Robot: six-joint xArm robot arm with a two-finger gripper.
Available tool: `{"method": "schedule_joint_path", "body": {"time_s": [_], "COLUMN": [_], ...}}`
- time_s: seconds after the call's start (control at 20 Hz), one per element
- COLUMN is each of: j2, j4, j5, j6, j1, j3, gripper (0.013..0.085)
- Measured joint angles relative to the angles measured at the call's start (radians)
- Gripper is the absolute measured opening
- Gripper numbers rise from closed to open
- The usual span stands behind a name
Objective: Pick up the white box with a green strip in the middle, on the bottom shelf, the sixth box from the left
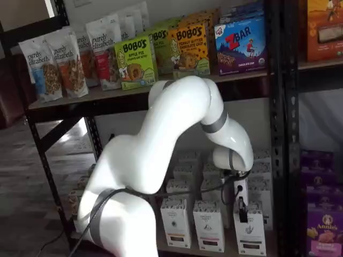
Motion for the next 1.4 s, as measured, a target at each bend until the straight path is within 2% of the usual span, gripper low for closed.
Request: {"method": "schedule_joint_path", "body": {"time_s": [0.2,0.5,0.7,0.8,0.85,0.95,1.0,1.05,1.2,1.25,1.3,1.4], "j2": [0.023,0.049,0.057,0.058,0.058,0.056,0.055,0.054,0.052,0.050,0.048,0.046], "j4": [-0.070,-0.146,-0.117,-0.097,-0.096,-0.095,-0.095,-0.098,-0.115,-0.105,-0.101,-0.099], "j5": [-0.011,-0.034,-0.034,-0.033,-0.034,-0.031,-0.029,-0.028,-0.024,-0.027,-0.029,-0.028], "j6": [0.067,0.138,0.111,0.093,0.091,0.089,0.089,0.092,0.107,0.098,0.095,0.094], "j1": [0.004,0.008,0.007,0.006,0.005,0.004,0.004,0.004,0.004,0.004,0.004,0.005], "j3": [-0.012,-0.022,-0.030,-0.033,-0.032,-0.033,-0.033,-0.033,-0.031,-0.028,-0.027,-0.024], "gripper": [0.0850,0.0850,0.0850,0.0770,0.0770,0.0690,0.0690,0.0650,0.0650,0.0610,0.0610,0.0530]}}
